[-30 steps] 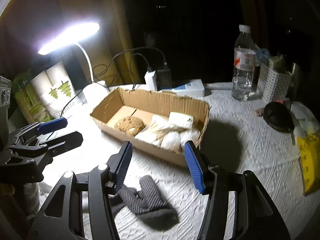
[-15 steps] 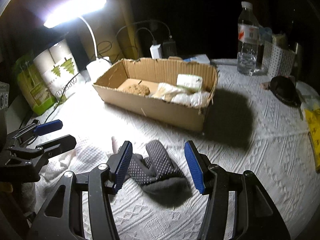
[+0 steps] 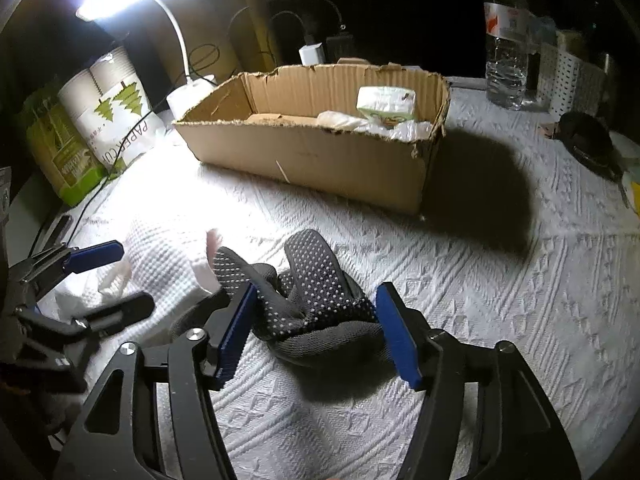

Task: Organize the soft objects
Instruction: 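Move the right gripper to the gray dotted glove while the left gripper approaches the white towel, then grasp the gray dotted glove with the right gripper while the left gripper grasps the white towel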

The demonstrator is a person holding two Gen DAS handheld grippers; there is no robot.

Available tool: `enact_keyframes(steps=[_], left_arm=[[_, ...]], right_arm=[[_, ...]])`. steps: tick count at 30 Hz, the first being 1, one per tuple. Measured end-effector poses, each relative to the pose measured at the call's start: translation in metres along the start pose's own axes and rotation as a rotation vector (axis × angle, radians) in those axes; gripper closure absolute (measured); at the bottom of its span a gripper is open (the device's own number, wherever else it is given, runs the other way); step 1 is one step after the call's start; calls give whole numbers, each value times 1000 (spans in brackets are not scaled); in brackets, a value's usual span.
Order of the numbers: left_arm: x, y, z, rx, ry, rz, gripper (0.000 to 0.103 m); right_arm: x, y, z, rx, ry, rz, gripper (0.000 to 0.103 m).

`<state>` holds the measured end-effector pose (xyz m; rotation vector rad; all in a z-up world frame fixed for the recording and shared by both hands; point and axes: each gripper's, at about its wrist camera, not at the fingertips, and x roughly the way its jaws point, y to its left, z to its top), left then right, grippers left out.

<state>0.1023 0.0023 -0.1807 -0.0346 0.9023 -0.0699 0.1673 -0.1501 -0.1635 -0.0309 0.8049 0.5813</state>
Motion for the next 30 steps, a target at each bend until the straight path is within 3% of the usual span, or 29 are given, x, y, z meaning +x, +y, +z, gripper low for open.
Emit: enact_keyframes(steps=[1, 6, 8, 11, 13, 15, 18, 30], left_arm=[[2, -2, -1, 12, 1, 4, 18], [14, -13, -8, 71, 34, 43, 47], [13, -13, -10, 68, 29, 26, 57], [8, -20, -12, 91, 23, 21, 78], [5, -24, -13, 101, 20, 8, 86], [0, -25, -14, 96, 15, -9, 88], [-7, -24, -14, 83, 8, -28, 90], [-47, -9, 10, 11, -76, -105, 90]], right_arm=[[0, 0, 0, -3, -2, 1, 37], [1, -1, -4, -18, 7, 24, 37], [3, -2, -6, -16, 19, 46, 37], [1, 0, -10, -26, 22, 93, 52], [0, 3, -13, -39, 25, 107, 56], [-2, 4, -14, -38, 26, 125, 65], [-7, 5, -18, -40, 17, 128, 70], [-49, -8, -5, -29, -74, 87, 72]])
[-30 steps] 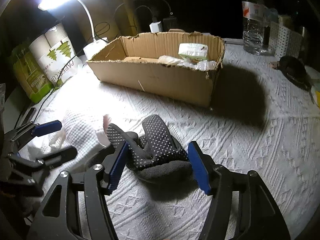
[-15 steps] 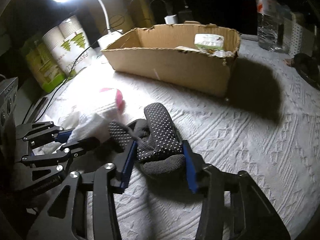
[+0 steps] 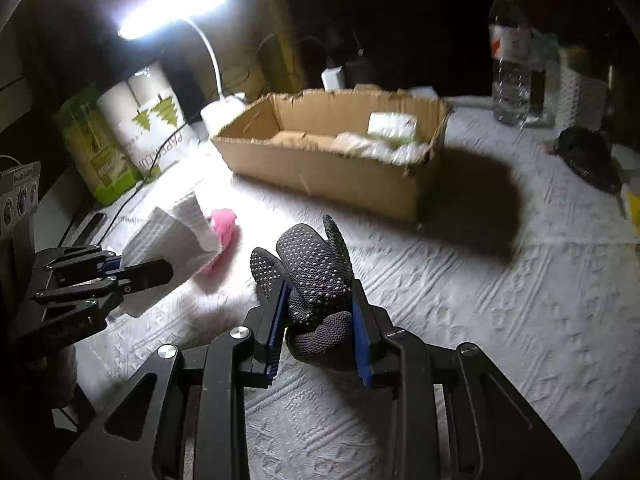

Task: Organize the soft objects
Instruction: 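Grasp the gray dotted glove with the right gripper while the left gripper grasps the white towel, then carry the glove and towel with both grippers over the cardboard box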

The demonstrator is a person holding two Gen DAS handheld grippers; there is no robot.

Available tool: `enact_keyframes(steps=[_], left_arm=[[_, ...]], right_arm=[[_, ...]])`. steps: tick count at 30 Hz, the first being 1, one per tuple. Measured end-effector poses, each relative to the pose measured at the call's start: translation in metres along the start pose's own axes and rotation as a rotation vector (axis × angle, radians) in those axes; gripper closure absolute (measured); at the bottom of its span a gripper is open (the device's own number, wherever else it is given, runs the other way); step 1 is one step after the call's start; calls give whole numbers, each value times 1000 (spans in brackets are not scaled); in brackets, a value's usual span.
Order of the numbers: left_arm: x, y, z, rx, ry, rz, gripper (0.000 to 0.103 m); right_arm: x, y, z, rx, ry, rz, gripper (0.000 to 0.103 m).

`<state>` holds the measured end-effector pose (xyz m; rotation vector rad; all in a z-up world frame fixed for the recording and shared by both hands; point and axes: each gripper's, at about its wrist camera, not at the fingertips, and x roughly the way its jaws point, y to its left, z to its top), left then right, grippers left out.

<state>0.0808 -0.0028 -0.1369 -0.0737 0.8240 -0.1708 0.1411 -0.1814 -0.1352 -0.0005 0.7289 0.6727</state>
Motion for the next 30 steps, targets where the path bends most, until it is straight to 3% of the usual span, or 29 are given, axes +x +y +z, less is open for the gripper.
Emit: enact_keyframes(steps=[8, 30], left_arm=[[-28, 9, 19, -32, -70, -80, 90], [-48, 51, 55, -63, -181, -21, 90]], right_arm=[[-15, 4, 15, 3, -56, 10, 71], [-21, 31, 56, -65, -116, 3, 71]])
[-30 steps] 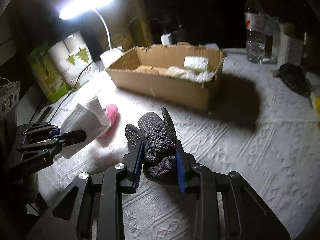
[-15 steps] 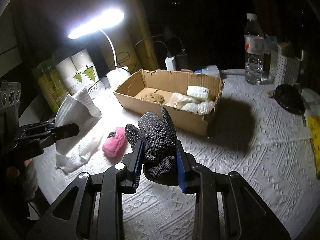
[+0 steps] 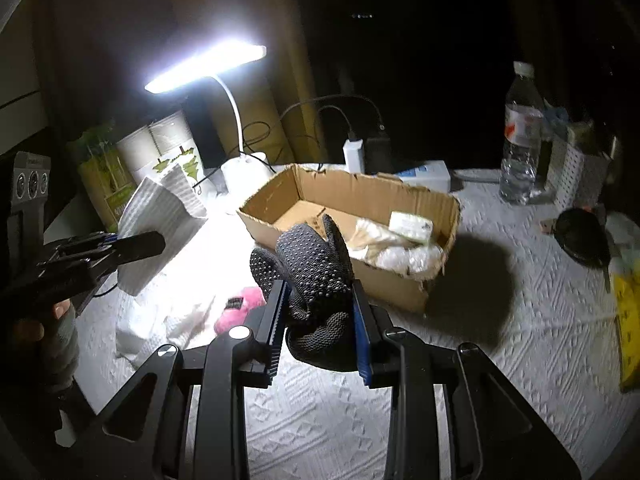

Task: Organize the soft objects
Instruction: 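Carry the glove and towel with both grippers over the cardboard box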

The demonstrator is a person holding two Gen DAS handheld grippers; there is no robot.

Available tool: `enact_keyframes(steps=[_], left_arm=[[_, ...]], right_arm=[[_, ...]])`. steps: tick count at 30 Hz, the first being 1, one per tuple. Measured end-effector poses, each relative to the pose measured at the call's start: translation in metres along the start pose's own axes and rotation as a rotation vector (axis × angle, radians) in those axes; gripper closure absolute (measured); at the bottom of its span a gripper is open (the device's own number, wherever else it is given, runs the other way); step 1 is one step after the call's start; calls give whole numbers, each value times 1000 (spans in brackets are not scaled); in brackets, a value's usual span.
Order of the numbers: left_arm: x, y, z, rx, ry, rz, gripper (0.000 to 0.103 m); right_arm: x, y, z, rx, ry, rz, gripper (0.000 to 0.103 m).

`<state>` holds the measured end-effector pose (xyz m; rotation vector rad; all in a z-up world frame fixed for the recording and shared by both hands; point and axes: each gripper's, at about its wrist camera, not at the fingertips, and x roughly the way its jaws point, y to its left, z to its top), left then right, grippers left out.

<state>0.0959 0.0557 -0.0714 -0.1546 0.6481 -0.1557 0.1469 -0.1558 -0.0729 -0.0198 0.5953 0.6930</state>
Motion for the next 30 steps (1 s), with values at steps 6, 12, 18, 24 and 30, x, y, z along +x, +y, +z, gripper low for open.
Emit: enact_keyframes(steps=[6, 12, 18, 24, 30], left_arm=[[7, 11, 16, 13, -22, 19, 90], [16, 19, 32, 23, -42, 29, 90], [30, 22, 45, 37, -49, 30, 90], [55, 26, 57, 51, -51, 34, 90], [93, 35, 55, 43, -12, 56, 90]], right_arm=[[9, 4, 17, -19, -14, 2, 71], [20, 2, 33, -28, -26, 2, 71], [30, -2, 49, -38, -41, 5, 71], [44, -12, 62, -27, -63, -11, 71], [68, -25, 71, 1, -71, -22, 71]])
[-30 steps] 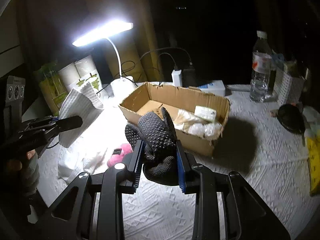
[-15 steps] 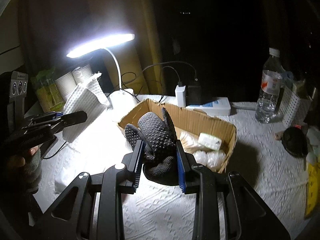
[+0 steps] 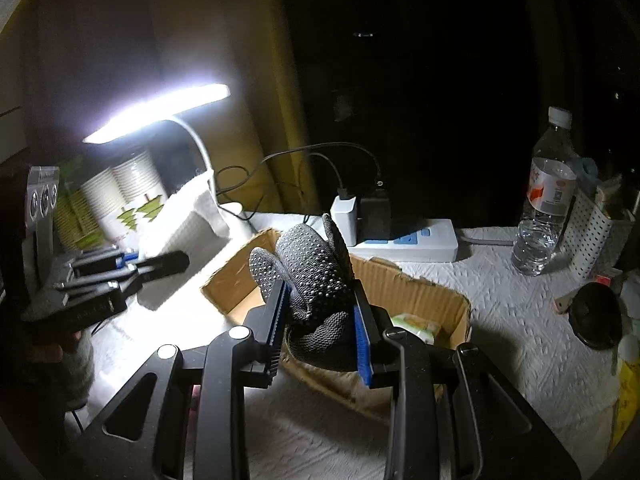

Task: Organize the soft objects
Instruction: 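Carry the glove and towel with both grippers over the cardboard box, then lower the towel and glove into the box and open both grippers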

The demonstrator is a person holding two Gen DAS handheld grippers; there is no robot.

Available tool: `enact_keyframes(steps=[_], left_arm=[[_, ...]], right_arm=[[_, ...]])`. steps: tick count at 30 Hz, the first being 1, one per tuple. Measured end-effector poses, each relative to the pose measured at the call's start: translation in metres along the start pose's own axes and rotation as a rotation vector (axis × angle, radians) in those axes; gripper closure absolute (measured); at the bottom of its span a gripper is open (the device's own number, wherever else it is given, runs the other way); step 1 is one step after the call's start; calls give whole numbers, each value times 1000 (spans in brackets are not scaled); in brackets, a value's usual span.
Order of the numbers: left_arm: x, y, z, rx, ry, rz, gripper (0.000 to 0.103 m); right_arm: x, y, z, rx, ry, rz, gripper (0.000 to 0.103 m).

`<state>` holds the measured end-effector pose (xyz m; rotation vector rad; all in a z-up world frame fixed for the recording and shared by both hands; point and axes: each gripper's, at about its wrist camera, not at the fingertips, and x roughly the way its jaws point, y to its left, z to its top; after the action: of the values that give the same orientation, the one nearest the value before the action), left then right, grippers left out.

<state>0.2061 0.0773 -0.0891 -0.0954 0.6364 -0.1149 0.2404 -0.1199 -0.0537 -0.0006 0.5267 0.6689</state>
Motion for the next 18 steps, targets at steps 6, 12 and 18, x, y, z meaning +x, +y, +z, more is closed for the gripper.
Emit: enact_keyframes(steps=[6, 12, 18], left_arm=[[44, 9, -4, -19, 67, 8, 89], [76, 14, -11, -28, 156, 38, 69], [69, 13, -12, -25, 149, 29, 41]], right_arm=[[33, -9, 4, 52, 9, 9, 71], [71, -8, 5, 75, 60, 10, 70], [96, -3, 0, 74, 122, -21, 57]])
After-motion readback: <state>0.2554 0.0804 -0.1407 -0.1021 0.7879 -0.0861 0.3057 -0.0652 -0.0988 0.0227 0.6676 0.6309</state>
